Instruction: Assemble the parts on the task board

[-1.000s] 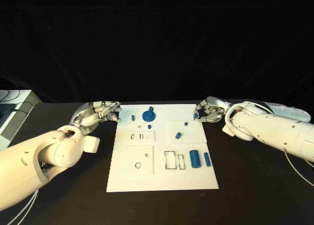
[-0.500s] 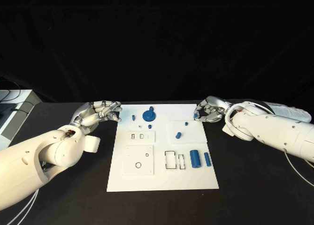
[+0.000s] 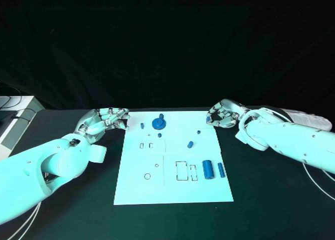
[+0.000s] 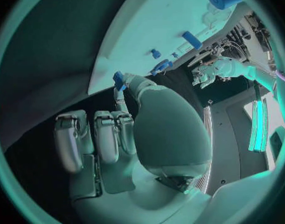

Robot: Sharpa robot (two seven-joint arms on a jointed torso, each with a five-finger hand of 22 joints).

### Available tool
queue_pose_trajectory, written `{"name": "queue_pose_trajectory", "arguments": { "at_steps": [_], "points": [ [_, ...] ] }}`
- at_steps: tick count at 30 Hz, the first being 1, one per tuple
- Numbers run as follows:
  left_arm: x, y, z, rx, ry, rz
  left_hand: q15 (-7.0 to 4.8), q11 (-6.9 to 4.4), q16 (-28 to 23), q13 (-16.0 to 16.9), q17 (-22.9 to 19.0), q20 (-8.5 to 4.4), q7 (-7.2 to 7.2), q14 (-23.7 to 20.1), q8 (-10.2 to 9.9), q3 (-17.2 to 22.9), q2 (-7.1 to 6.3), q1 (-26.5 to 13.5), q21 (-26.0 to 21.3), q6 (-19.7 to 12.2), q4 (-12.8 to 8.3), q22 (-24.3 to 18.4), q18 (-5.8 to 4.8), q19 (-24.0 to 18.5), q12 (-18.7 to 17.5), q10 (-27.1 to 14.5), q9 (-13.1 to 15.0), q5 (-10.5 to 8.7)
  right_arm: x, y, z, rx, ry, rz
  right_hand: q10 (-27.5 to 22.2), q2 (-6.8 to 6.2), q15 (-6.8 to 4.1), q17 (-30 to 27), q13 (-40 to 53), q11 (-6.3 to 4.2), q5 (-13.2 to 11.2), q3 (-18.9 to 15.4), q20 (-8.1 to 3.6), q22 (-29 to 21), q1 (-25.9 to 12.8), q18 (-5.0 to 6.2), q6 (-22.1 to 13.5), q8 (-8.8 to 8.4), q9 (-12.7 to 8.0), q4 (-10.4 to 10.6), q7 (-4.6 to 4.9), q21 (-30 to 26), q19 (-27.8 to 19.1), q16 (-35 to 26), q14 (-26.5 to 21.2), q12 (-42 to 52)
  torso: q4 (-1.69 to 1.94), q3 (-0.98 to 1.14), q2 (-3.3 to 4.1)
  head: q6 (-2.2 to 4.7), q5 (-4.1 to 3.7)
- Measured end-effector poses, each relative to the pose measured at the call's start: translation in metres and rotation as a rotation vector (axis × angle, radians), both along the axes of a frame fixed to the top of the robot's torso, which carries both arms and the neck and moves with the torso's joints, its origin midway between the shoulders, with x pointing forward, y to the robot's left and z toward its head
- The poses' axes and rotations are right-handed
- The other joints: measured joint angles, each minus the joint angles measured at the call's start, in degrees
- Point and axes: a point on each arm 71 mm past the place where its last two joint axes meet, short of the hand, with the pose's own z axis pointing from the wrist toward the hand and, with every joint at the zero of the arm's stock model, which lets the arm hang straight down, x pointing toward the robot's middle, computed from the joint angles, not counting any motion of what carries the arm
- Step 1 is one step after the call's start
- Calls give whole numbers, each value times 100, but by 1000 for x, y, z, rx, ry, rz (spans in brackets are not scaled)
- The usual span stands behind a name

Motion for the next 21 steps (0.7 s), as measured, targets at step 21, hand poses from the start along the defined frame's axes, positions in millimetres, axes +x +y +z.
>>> {"name": "queue_pose_trajectory", "arguments": {
  "at_steps": [21],
  "points": [
    [0, -1, 0, -1, 0, -2, 20, 0, 0, 0, -1, 21, 0, -20, 0, 16, 0, 0, 38, 0, -16, 5, 0, -20, -21, 0, -1, 0, -52, 122, 30, 41, -63, 133, 0, 4, 0, 0, -2, 0, -278, 71, 1, -1, -72, 0, -3, 33, 15, 39, 1, 23, 0, 0, 0, 0, -48, -43, -57, -12, 133]
  ]
}}
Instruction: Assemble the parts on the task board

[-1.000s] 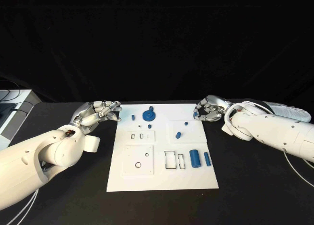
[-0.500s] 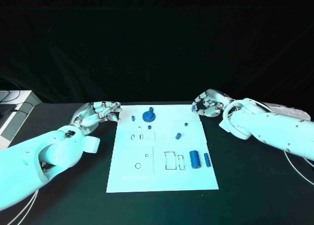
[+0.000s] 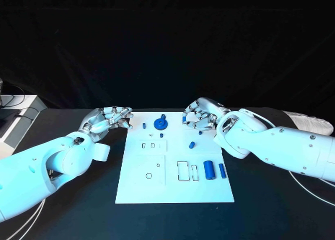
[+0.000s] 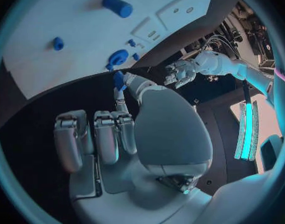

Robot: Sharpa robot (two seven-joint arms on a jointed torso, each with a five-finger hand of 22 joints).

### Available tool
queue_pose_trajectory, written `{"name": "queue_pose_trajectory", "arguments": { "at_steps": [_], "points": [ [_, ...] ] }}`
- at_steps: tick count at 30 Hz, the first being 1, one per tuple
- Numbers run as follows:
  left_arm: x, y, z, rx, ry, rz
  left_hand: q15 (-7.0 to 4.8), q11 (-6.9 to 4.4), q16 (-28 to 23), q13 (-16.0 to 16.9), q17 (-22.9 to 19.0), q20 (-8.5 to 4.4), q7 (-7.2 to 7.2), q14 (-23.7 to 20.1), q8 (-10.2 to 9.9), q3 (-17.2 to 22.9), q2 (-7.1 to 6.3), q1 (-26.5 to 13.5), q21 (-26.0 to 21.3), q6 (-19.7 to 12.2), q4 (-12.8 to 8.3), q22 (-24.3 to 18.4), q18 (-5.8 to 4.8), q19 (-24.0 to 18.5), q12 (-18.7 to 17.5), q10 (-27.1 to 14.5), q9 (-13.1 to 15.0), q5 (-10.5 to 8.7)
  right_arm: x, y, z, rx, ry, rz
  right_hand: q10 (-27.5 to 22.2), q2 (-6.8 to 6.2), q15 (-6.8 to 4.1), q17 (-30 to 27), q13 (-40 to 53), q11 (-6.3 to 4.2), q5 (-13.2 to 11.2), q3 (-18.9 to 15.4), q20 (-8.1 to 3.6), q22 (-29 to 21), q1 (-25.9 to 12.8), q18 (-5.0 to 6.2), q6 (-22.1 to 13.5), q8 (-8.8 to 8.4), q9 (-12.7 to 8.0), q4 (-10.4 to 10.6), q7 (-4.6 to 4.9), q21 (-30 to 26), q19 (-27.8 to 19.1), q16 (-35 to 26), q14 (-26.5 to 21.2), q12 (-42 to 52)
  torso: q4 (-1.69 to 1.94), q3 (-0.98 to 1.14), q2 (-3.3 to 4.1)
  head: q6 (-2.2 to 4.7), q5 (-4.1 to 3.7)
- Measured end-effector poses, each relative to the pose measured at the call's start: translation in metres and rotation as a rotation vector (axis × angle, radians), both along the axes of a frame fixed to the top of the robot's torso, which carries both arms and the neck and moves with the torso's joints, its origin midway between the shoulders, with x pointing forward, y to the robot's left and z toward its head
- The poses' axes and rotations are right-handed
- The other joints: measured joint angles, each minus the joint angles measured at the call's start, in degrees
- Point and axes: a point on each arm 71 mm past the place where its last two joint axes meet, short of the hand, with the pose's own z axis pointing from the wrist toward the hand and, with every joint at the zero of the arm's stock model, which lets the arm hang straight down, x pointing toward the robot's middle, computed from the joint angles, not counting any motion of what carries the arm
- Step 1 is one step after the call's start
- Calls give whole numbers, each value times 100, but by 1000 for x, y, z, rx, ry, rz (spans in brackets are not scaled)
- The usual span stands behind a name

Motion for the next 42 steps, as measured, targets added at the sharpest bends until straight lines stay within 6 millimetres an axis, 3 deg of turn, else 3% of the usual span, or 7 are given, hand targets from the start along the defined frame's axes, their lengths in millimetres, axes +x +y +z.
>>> {"name": "queue_pose_trajectory", "arguments": {
  "at_steps": [14, 17, 30, 42],
  "points": [
    [0, -4, 0, -3, 2, -6, 0, 0, 0, 0, 0, 0, 0, 0, 0, 0, 0, 0, 0, 0, 0, -1, 0, 0, 0, 0, -1, 0, -33, 54, -35, -3, 74, 27, 0, -23, 0, 0, -1, 0, 0, 24, 0, -1, -23, 0, -8, -2, 2, -24, 7, 0, 0, 0, 0, 0, -5, -14, -3, -71, 97],
    [0, -4, -1, -4, 3, -7, 0, 0, 0, 0, -1, 0, 0, 0, 0, 0, 0, 0, 0, 0, 0, -1, 0, 0, 0, 0, -1, 0, -37, 62, -41, -10, 78, 26, 0, -136, 0, 0, -1, 0, 181, 48, 0, -1, -136, 0, -8, 45, 2, -3, 7, -25, 0, 0, 0, 0, 1, -18, -2, -87, 102],
    [1, -5, -1, -4, 5, -7, 0, 0, 0, 0, 4, 0, 0, 0, 0, 0, 0, 0, 0, 0, 0, -1, 0, 0, 1, 0, -1, 0, -41, 76, -55, -57, 56, -7, 0, -147, 0, 0, -2, 0, 205, 30, 1, 4, -198, 0, -9, 46, 3, 17, 8, -25, 0, 0, 0, 0, 3, -19, 5, -131, 93],
    [1, -4, -2, -3, 7, -5, 0, 0, 0, 0, 3, 0, 0, 0, 0, -1, 0, 0, 0, 0, 0, -2, 0, 0, 1, 0, -2, 0, -37, 75, -60, -91, 36, -32, 0, -147, 1, 0, 2, 1, 204, 30, 1, 4, -197, 0, -10, 44, 7, 17, 9, -25, 0, 0, 0, 0, 2, -21, 4, -164, 104]
  ]
}}
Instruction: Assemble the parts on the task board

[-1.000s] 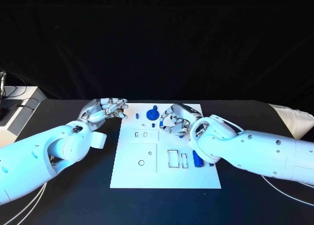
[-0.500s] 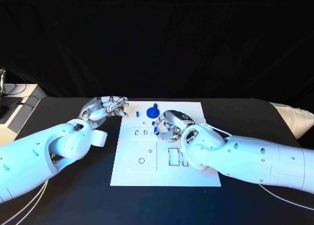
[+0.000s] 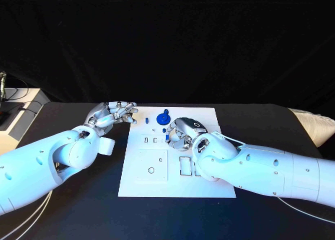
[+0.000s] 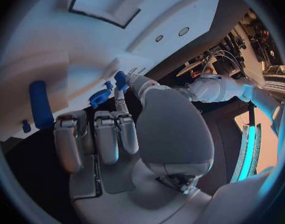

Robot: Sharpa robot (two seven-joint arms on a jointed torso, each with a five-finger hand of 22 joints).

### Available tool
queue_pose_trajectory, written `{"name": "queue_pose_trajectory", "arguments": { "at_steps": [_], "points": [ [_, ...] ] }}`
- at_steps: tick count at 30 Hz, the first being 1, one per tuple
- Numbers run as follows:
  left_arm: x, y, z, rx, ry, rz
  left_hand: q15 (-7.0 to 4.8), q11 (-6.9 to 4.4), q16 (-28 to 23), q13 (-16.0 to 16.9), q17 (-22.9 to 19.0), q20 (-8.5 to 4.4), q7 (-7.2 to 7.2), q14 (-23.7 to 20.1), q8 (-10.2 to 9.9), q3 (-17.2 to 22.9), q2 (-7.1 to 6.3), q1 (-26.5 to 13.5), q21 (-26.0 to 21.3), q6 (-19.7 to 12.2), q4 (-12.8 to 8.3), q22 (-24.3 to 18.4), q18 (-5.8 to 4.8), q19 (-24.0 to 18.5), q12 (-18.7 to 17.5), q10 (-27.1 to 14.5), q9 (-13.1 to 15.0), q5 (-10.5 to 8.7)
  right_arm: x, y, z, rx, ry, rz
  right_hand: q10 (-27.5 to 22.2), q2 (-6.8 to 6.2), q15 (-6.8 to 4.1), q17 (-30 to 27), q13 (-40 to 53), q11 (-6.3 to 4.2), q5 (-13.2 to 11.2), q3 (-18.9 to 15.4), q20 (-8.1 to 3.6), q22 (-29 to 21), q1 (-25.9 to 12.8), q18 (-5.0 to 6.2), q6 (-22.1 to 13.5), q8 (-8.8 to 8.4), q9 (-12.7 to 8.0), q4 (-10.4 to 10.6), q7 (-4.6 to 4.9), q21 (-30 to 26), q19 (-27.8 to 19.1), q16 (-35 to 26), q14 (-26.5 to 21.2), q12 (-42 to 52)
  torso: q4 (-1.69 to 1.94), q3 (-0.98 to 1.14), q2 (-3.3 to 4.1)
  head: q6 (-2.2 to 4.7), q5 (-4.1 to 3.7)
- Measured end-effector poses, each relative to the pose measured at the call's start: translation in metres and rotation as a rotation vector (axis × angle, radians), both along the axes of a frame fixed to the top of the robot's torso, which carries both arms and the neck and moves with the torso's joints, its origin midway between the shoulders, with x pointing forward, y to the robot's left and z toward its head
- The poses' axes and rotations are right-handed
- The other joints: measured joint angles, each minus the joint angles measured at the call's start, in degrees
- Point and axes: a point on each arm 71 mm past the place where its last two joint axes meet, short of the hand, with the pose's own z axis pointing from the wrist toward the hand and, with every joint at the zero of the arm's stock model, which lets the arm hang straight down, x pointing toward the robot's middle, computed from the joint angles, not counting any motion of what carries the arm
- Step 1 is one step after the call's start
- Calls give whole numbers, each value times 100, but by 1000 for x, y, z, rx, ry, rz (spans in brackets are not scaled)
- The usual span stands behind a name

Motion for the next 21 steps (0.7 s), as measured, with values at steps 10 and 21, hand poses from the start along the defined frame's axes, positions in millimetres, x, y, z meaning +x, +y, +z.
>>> {"name": "queue_pose_trajectory", "arguments": {
  "at_steps": [10, 21],
  "points": [
    [0, 0, 0, 0, 1, 0, 0, 0, 0, 0, -1, 0, 0, 0, 0, 0, 0, 0, 0, 0, 0, 0, 0, 0, 1, 0, 0, 0, 1, 1, -2, -11, -7, -1, 0, -24, 0, 1, -1, 0, 0, 0, 0, -1, -20, 0, -1, -2, 1, 0, 1, 0, 0, 0, 0, 0, 0, 5, -3, -13, 22],
    [0, 0, -1, 0, 2, 0, 0, 0, 0, 0, 4, 0, 0, 0, 0, 0, 0, 0, 0, 0, 0, 12, 0, 0, 3, 0, 8, 0, 3, 3, -4, -16, -11, -2, 0, -24, 0, 4, -2, 0, 0, 0, 0, -1, -20, 0, -22, -3, -1, -1, 22, 0, 0, 0, 0, 0, -4, 10, 1, -24, 47]
  ]
}}
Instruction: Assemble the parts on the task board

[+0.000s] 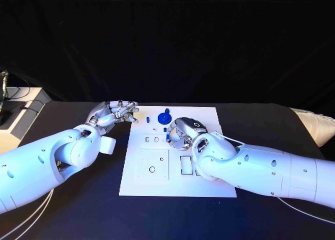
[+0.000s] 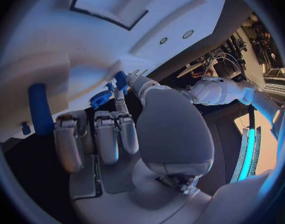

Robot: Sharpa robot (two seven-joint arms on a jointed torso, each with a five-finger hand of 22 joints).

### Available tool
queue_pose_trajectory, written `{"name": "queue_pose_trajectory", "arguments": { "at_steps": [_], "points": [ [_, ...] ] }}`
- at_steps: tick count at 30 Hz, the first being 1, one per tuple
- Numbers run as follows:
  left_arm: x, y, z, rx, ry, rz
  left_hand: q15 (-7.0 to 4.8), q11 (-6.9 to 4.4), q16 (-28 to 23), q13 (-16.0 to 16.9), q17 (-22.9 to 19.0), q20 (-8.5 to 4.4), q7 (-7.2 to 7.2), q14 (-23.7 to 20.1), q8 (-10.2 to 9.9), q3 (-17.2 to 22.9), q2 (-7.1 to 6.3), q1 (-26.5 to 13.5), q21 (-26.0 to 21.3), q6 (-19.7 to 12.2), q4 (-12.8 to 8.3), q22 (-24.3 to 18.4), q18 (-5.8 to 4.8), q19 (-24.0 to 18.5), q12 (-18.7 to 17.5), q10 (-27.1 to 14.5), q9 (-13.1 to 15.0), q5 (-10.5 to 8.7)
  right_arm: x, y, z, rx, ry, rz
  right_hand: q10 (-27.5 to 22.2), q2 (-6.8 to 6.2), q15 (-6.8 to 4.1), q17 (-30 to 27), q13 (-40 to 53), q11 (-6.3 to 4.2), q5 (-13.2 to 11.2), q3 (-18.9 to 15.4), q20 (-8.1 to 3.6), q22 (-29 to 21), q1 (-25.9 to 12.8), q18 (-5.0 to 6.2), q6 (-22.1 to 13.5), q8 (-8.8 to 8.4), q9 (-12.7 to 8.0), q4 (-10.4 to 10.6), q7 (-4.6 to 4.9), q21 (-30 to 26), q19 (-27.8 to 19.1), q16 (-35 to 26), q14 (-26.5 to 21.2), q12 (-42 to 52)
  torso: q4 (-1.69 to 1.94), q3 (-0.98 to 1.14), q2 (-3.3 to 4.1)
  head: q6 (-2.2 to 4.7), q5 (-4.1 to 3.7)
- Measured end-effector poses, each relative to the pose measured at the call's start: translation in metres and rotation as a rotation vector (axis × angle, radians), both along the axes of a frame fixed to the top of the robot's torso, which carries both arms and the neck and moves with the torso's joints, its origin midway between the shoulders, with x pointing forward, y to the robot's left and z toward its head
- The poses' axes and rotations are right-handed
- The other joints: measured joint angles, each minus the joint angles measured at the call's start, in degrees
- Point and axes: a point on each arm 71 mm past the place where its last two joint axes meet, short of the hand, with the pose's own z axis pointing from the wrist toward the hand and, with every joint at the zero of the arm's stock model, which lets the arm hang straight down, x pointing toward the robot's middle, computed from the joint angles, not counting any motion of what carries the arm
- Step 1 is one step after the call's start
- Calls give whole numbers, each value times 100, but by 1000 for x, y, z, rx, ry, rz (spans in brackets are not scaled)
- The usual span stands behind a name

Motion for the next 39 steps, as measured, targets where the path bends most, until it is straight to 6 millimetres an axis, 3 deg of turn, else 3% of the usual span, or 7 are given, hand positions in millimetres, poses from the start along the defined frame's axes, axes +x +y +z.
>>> {"name": "queue_pose_trajectory", "arguments": {
  "at_steps": [22, 39],
  "points": [
    [0, 1, -1, 1, 2, 2, 0, 0, 0, 0, -1, 0, 0, 0, 0, 16, -23, -23, 0, 0, 16, -1, 0, 0, 0, 0, -1, 0, 2, 0, -2, -7, -3, 7, 0, -162, 20, -1, -2, 23, -72, -53, 0, -1, -110, 0, -322, -117, -72, 42, 100, -45, 0, 0, 20, 0, -4, -3, -1, -11, 5],
    [1, 2, -2, 3, 4, 5, 0, 0, 0, 0, -2, 0, 0, 0, 0, 16, -23, -23, 0, 0, 16, -2, 0, 0, 0, 0, -2, 0, 1, 0, -2, -7, -3, 16, -1, -184, 42, -2, 1, 42, -126, -127, 0, -2, -133, 0, -405, -161, -91, 64, 141, -48, 0, 0, -1, -23, -5, 0, 0, -19, 9]
  ]
}}
